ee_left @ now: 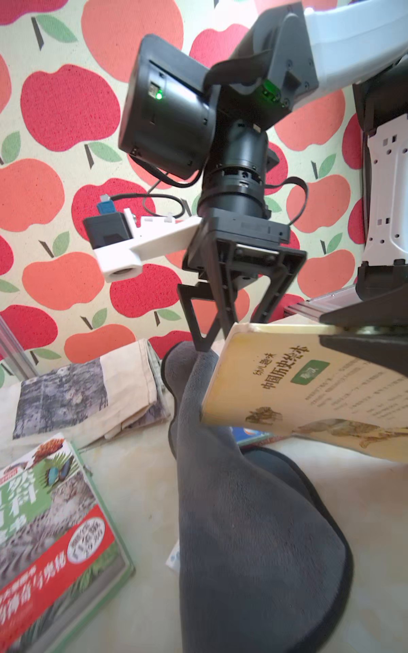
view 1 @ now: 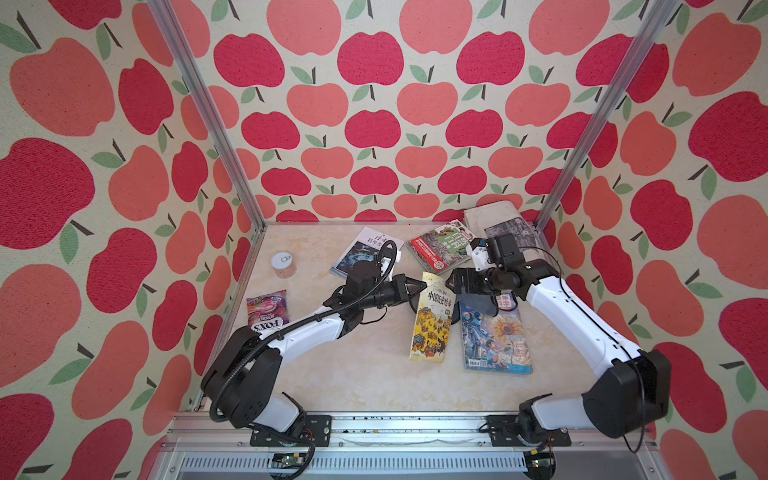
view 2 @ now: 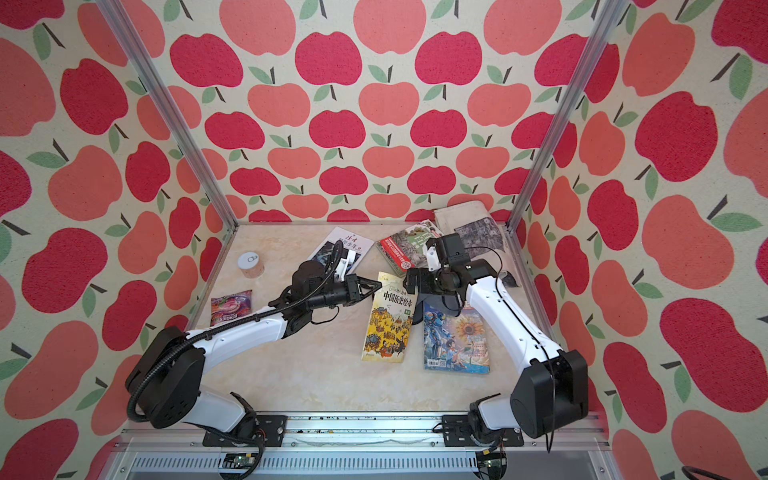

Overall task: Wipe the cover of the book
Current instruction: Place the cleaning item on the book, then pick up the cleaning item from the book.

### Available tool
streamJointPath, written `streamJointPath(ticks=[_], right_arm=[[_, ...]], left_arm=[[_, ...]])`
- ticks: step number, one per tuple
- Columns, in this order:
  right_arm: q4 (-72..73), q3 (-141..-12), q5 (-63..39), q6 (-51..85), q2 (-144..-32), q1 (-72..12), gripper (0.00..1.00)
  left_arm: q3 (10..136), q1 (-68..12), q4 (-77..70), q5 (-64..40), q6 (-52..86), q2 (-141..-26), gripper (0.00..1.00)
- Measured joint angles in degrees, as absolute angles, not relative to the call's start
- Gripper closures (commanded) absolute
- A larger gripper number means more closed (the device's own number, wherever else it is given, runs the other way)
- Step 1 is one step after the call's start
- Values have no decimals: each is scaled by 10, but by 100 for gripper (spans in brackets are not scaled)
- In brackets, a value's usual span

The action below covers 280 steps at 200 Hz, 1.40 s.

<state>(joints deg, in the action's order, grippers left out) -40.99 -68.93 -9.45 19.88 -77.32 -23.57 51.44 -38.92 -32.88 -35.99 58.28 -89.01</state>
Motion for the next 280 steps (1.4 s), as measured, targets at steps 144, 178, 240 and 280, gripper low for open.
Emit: streamJointPath(ticks=[144,178,240,280], right_arm=[[-399,-628,-91,250,-668,-73,1],[-398,-548,-11,249,-703,-66,1],[-341,-562,81,238,-880,-114,6],[-302,-568,110,232,-911,-142,44]], left_arm=[[606,-416,-519,-394,724,-1059,100],[512,-374,-478,-398,692,-921,100],[415,-358,-414,-394,657,-843,100],[404,-356,-404,-392,647,-824,100]])
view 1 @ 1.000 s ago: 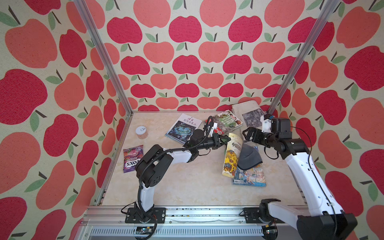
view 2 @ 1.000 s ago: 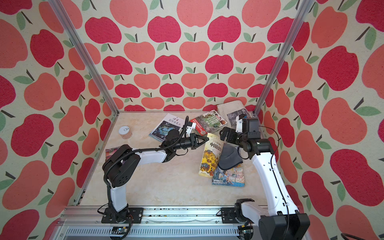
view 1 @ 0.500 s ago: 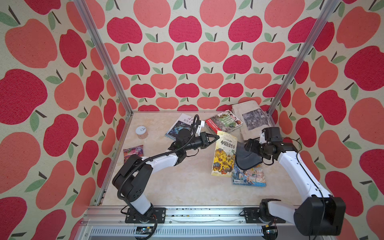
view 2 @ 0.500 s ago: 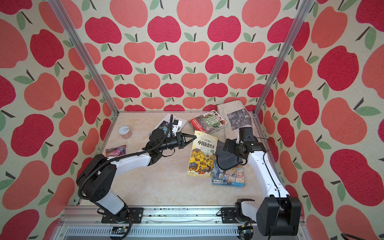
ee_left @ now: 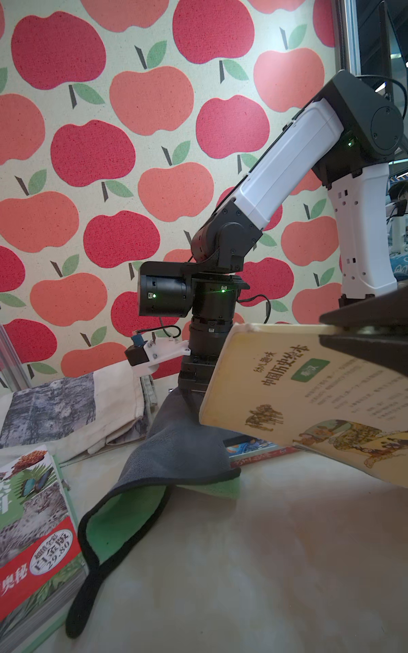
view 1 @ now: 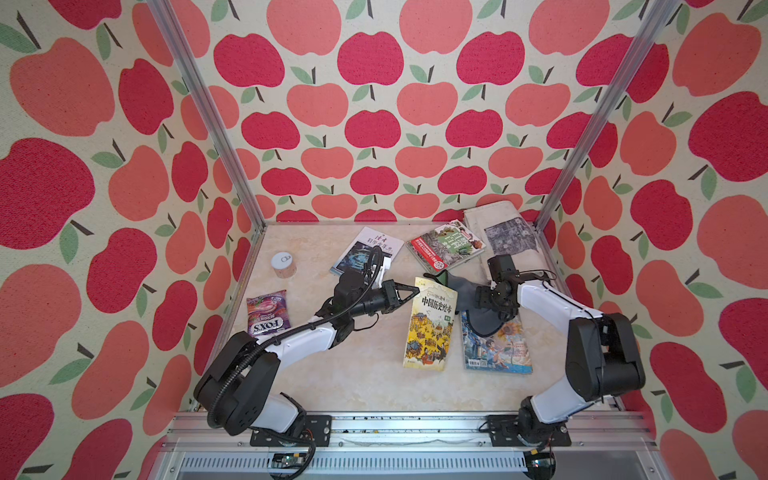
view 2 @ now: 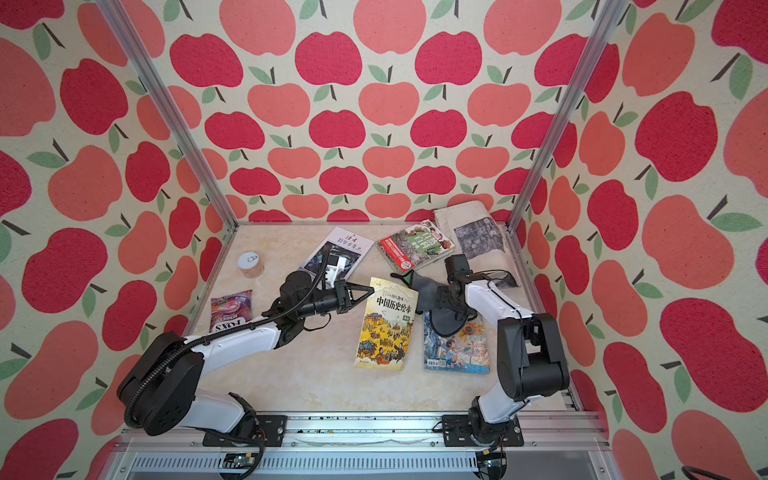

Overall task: Wipe the cover of the book
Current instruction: Pick up the cleaning item from the book, then place the book on the book.

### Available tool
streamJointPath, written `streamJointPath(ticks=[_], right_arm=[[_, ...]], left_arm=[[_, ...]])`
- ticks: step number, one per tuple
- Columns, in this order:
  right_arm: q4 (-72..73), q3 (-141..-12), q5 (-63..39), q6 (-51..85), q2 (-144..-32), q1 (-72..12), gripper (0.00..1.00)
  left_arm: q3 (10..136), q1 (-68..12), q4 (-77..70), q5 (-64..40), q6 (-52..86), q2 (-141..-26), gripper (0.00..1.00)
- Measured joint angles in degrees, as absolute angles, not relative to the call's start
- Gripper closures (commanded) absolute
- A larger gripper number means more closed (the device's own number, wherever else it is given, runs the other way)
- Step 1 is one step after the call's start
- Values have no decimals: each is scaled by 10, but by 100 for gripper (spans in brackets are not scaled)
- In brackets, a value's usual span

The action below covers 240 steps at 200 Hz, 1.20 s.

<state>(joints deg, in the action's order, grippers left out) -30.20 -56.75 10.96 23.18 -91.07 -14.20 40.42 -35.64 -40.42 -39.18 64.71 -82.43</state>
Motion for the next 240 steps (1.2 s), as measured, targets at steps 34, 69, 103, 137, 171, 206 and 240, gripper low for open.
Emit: streamJointPath(ticks=[34,69,103,137,171,206,240], right_arm=[[-297,-568,95,231,-912,-123,89],[-307,-569,64,237,-855,-81,94],[-339,-597,55,251,-725,-22,92],[-359,-643,46,287,-628,56,91],[-367,-665,23,329,-589,123,91],[-374,-670,-4,344,-594,125,91],[-371,-656,-35,348,-594,125,90]], left_arm=[[410,-362,-390,-388,636,-827,100],[466,-391,-397,-388,634,-877,100],[563,-422,-421,-390,643,-967,100],[674,-451,-517,-387,702,-1072,100],[752,-481,-639,-346,795,-1194,100],[735,-514,-669,-280,863,-1300,100],[698,-519,-616,-258,865,-1333,100]])
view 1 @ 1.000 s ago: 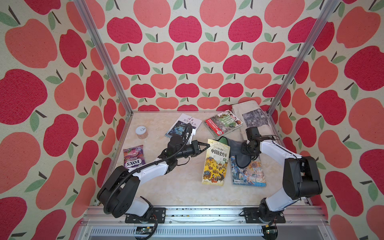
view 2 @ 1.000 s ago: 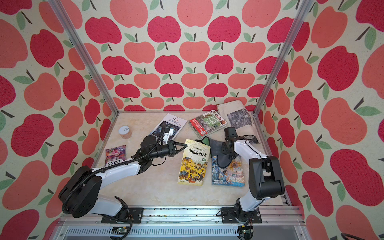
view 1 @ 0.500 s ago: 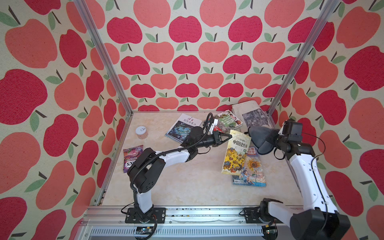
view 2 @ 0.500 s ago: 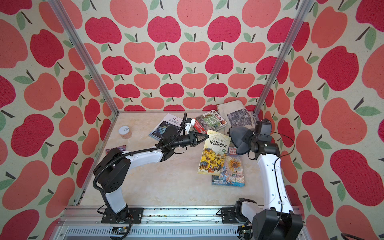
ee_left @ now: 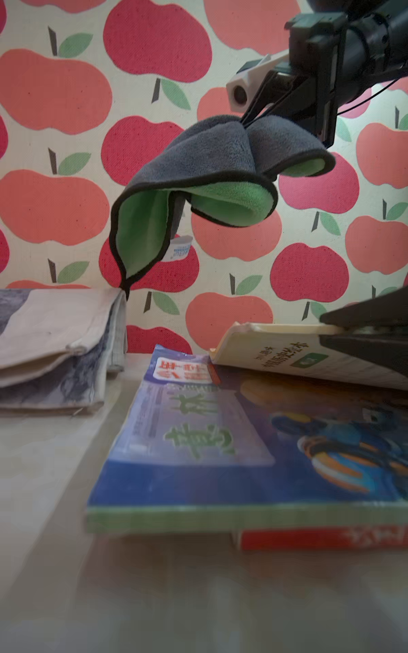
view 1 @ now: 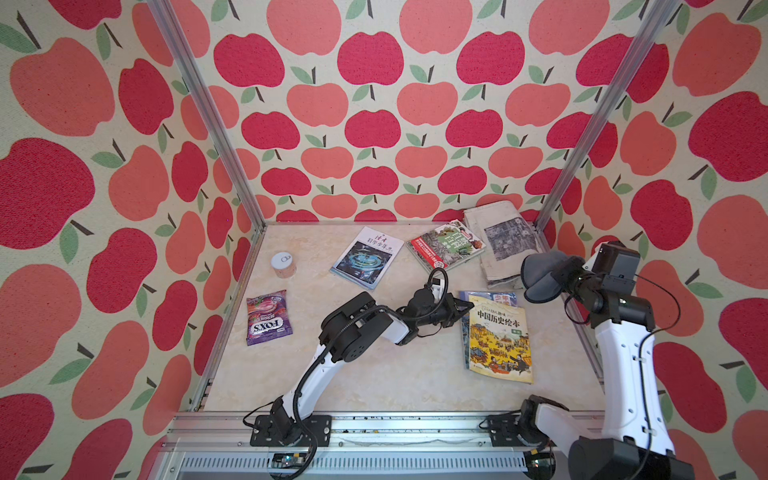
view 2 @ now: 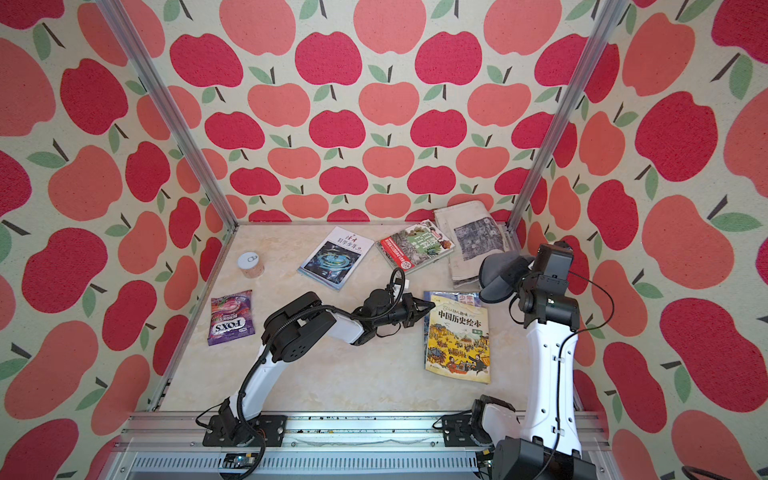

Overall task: Wipe the cover of the book
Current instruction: Place the book on the book, then move the book to the center of the board.

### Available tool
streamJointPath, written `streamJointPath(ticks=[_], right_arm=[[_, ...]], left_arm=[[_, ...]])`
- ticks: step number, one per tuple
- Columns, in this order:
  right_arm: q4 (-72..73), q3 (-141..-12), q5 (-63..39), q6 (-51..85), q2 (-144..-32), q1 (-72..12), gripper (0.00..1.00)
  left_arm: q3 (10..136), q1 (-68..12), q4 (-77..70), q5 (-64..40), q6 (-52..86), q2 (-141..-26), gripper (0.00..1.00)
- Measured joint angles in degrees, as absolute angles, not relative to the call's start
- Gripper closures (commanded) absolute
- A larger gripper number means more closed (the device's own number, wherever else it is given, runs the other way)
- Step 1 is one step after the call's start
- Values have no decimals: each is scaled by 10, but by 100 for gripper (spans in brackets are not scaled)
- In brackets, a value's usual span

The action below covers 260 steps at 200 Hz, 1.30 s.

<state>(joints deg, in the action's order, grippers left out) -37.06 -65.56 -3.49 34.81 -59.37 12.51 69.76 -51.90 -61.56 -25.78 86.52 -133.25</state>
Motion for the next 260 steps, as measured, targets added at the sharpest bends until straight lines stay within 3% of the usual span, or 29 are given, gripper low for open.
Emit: streamJointPath(ticks=[40,93,109,121,138,141,216,260], right_arm=[[-370,-649,-50,346,-594,113,89],[-370,-647,-51,328,-605,35,89],[-370,-642,-51,323,-608,16,88],[-371,-640,-51,318,-613,-1,88],[-372,-639,-55,310,-621,-27,87],[-372,-639,-57,308,-622,-32,87],[-369,-581,-114,265,-624,-161,85],[-349,-545,-119,262,-642,-233,84]], left_arm=[[701,-504,-588,-248,827,-1330,100],[742,-488,-568,-245,812,-1341,99],[748,-488,-559,-249,808,-1341,82],[748,-488,-552,-256,802,-1341,60],[746,-489,-534,-264,793,-1338,5],[744,-489,-529,-267,788,-1337,0],[522,-439,-432,-281,710,-1110,1],[557,-336,-199,-244,557,-1014,1]])
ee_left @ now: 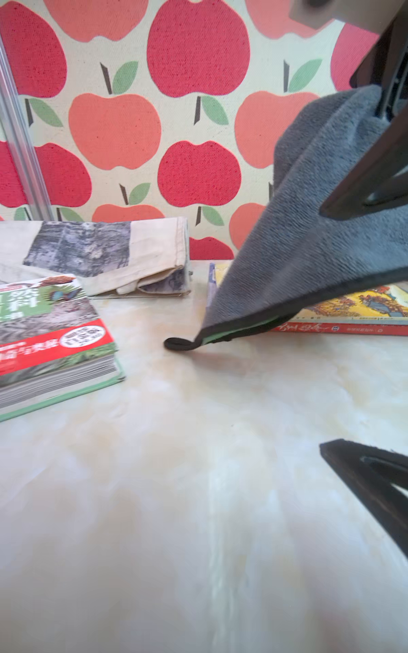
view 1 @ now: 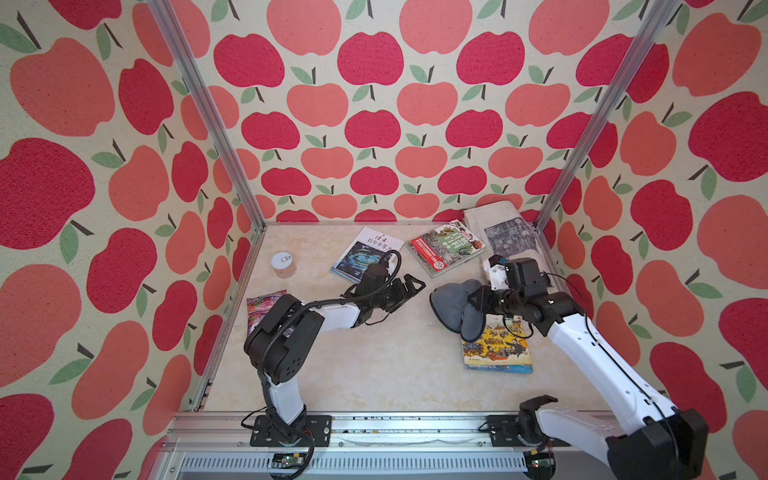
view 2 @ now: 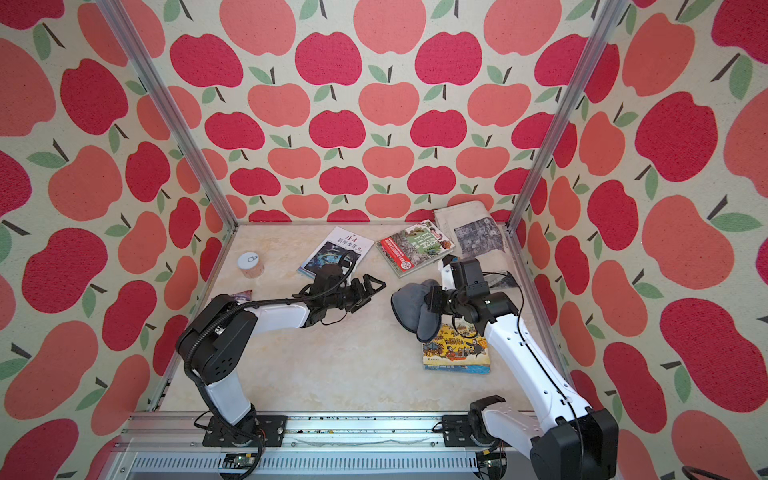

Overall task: Wipe the cover of the book
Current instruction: Move the book to the center of the board.

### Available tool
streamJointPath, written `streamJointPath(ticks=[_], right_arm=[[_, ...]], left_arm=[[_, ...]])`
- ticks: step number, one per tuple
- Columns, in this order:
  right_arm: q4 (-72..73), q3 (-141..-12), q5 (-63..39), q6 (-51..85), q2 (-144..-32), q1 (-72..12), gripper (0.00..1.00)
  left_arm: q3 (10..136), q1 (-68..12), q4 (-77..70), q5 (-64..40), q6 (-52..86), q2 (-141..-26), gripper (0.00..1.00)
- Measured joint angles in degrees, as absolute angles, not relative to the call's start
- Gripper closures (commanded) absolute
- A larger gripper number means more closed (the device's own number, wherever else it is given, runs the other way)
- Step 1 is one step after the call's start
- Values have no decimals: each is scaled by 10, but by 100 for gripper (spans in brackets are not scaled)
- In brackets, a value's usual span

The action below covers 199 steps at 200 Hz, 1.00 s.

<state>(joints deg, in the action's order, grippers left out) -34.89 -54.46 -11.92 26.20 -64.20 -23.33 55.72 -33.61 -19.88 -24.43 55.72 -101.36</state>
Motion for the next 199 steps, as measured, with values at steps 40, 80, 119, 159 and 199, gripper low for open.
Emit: streamJointPath(ticks=[40,80,119,159,199], right_arm=[[-338,-538,-116,262,-662,-272,84],[-330,-536,-105,262,-661,-290,83],[-308,-524,-101,264,-665,-299,83],[-262,-524,-100,267,-722,-308,84],[-228,-544,-102,269,-802,-308,84]], left_arm=[[676,-236,-75,-186,439,-1037,1],[848,-115,23,-201,363,-1192,1],[1052,-77,119,-215,285,-1314,1],[1213,-68,183,-254,250,-1409,1],[1296,-62,239,-278,231,-1477,1]])
